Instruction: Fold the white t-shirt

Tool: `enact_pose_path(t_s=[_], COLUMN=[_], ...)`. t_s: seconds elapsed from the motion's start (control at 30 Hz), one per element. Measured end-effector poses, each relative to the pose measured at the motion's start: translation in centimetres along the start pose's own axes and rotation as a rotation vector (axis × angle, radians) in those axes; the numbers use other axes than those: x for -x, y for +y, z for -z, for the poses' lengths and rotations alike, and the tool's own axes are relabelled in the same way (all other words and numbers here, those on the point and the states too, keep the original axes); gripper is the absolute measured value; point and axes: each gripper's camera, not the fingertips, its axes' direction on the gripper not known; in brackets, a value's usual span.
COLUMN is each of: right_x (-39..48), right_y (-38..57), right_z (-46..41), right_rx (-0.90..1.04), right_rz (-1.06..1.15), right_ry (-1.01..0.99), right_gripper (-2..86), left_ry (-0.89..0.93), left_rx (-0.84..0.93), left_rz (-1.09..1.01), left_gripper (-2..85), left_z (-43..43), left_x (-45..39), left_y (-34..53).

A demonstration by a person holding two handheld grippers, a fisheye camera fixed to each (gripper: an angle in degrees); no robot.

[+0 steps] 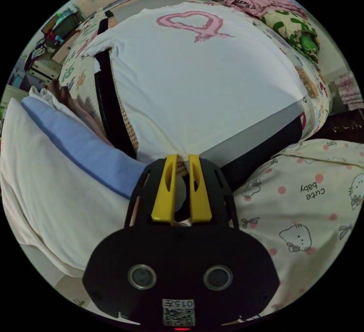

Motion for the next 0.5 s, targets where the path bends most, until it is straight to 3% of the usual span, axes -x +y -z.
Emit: enact_pose_path(t_s=[0.07,0.17,0.37,0.5], right_x=[6.5,11.5,17.2,18.9], right_y=[-5.7,-10.5,-16.7,-19.4], right_z=[4.8,8.5,8.7,6.8], right_rx=[-0.339,-0.594,-0.72,-0.739], right_rz=[0.043,-0.023,-0.115,-0.111], right_ry=[-0.119,-0.286,-0.365,-0.364], right_gripper=[-0.4,-0.6,-0.6,-0.6], left_ry=[-0.028,-0.069,-0.041,-0.09], left_rx=[-0.008,-0.018,-0.017,-0.122], left_rz=[-0.006,-0.012,0.005,0.016], left_gripper=[5.9,6.3,6.9,6.6], left_z=[0.8,2.1,5.0,10.1], left_x=[-0.6,-1.6,-1.7,-2.0], left_y=[0.1,0.2,0.2,0.4])
